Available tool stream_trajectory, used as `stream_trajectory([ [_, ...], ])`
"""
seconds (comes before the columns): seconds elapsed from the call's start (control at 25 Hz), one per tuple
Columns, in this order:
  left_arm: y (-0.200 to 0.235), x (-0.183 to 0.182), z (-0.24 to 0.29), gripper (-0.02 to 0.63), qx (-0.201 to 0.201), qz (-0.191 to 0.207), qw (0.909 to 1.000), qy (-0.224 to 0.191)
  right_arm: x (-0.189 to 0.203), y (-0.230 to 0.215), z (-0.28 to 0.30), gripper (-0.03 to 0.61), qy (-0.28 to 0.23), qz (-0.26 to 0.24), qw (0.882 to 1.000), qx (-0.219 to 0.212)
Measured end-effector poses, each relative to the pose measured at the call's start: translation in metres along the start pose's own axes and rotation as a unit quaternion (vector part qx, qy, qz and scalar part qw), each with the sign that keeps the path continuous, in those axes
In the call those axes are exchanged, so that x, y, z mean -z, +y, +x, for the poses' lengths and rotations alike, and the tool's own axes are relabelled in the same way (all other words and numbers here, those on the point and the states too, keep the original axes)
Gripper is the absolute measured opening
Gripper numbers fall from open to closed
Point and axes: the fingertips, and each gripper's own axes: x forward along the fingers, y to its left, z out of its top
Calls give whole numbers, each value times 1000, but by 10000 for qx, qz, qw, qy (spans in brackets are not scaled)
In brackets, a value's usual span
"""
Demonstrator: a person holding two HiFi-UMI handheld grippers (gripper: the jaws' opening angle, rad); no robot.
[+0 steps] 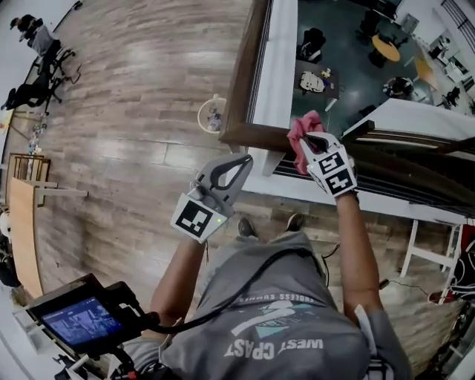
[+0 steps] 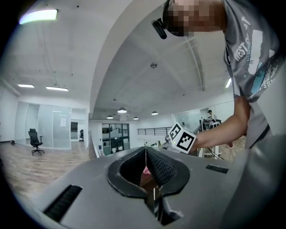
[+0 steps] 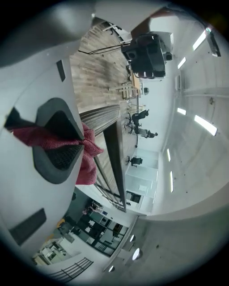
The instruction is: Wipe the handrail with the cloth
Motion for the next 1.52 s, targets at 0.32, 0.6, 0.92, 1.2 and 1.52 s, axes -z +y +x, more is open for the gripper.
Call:
stream_trajectory([
  [0.32, 47, 29, -27, 6, -57, -217, 9997, -55, -64, 64, 86, 31, -115, -462, 9976, -500],
  [0.6, 49, 33, -44, 7, -158, -249, 9995, 64, -7, 23, 32, 31, 45, 362, 9993, -8],
  [0.92, 45, 46, -41, 7, -58, -207, 9997, 132, -64, 79, 89, 30, -129, -291, 9986, -422],
  [1.2, 35, 46, -36, 6, 141, -184, 9994, 272, -88, 104, 95, 31, -338, -431, 9972, -519],
  [1.52, 19, 54, -28, 6, 361, -284, 9984, 337, -14, 31, 23, 30, -283, 595, 9970, 397],
])
